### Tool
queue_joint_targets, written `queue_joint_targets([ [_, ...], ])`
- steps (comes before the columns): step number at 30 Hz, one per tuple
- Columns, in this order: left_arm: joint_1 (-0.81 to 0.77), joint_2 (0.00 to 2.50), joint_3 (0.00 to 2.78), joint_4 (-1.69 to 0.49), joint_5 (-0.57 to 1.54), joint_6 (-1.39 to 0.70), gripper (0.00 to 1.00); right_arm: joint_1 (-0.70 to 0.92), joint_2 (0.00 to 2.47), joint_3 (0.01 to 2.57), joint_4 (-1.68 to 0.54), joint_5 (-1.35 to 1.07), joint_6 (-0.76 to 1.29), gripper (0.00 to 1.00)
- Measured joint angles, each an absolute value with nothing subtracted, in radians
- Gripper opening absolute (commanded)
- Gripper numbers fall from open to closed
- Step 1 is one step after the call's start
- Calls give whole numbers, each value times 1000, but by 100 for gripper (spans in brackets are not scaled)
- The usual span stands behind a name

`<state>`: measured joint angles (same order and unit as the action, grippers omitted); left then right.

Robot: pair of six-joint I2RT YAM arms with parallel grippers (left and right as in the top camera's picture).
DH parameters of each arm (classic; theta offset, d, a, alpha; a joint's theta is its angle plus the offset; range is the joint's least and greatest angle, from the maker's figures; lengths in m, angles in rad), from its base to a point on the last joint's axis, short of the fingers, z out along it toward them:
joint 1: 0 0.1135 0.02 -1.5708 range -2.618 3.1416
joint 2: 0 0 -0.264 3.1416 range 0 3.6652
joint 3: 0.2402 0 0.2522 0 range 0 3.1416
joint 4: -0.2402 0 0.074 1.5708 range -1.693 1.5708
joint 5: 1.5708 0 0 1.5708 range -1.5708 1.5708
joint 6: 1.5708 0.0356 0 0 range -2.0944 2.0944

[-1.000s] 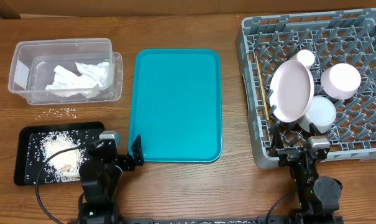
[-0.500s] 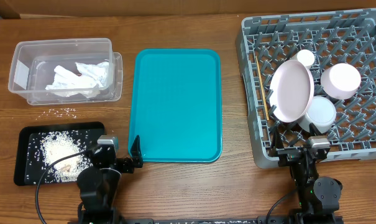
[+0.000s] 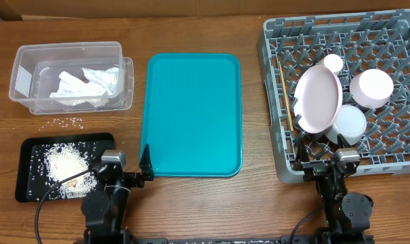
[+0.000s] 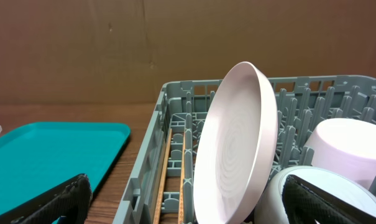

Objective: Sort waste into correct bins and load items into the dishwasher

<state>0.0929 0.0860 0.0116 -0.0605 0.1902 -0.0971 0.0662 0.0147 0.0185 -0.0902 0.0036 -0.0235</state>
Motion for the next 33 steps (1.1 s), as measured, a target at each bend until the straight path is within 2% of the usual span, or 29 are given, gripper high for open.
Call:
queue_joint_targets([
  [5, 93, 17, 12, -60, 190, -97, 100, 66, 15, 19, -90, 3, -23, 100],
  [26, 91, 17, 12, -65, 146, -96, 100, 66, 15, 19, -90, 4, -23, 100],
  [33, 38, 17, 12, -65, 141, -43, 100, 66, 15, 19, -90, 3, -23, 100],
])
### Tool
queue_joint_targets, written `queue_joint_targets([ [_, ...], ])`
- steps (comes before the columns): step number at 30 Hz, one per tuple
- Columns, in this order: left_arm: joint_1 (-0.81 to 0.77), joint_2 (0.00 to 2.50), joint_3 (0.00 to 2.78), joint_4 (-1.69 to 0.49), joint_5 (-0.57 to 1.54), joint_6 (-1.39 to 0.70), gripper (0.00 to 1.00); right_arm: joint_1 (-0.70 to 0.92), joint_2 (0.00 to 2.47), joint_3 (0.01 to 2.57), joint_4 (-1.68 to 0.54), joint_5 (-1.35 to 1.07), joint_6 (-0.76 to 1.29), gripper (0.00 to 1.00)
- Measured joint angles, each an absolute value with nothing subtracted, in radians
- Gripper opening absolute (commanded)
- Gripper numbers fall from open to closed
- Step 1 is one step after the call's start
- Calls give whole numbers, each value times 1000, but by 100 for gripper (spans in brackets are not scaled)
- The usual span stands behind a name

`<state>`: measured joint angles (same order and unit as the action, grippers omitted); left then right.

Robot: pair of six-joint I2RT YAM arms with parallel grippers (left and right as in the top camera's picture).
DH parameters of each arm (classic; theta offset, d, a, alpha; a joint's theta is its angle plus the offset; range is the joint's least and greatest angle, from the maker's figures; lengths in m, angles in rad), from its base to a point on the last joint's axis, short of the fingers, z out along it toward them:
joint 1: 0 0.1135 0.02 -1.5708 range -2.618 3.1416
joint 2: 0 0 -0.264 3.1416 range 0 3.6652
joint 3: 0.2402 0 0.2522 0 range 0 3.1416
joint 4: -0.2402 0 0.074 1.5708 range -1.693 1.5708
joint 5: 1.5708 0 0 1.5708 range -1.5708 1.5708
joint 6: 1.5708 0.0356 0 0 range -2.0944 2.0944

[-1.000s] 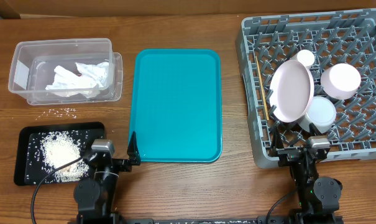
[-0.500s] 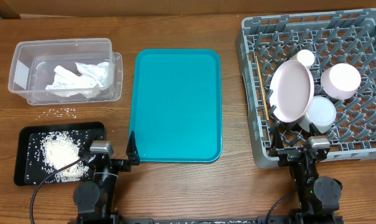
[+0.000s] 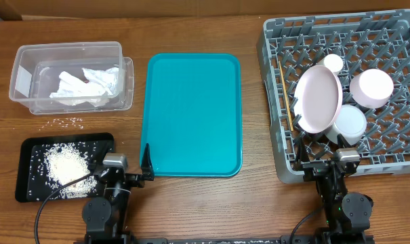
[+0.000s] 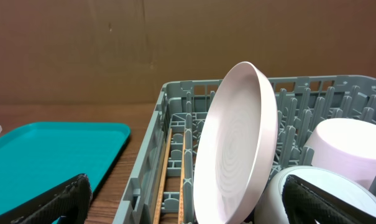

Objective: Sort waste into correct bins and load items into the dishwasher

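The grey dish rack at the right holds a pink plate on edge, a white bowl, a white cup, a small cup and wooden chopsticks. My right gripper stands open at the rack's near edge with nothing between its fingers. In the right wrist view the plate and chopsticks lie just ahead. The left gripper sits open between the black tray of spilled rice and the teal tray, holding nothing.
A clear plastic bin with crumpled white paper stands at the back left. A few loose rice grains lie on the wood in front of it. A brown cardboard wall backs the table.
The left arm's wrist has shifted slightly toward the table's front edge. The right arm, the dishes and the trays are unchanged.
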<state>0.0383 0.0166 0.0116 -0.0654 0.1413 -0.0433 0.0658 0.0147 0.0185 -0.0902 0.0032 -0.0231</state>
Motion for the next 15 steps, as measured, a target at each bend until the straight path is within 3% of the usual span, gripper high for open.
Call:
queue_joint_targets([
  [15, 36, 17, 12, -67, 138, -19, 100, 66, 15, 19, -90, 4, -23, 100],
])
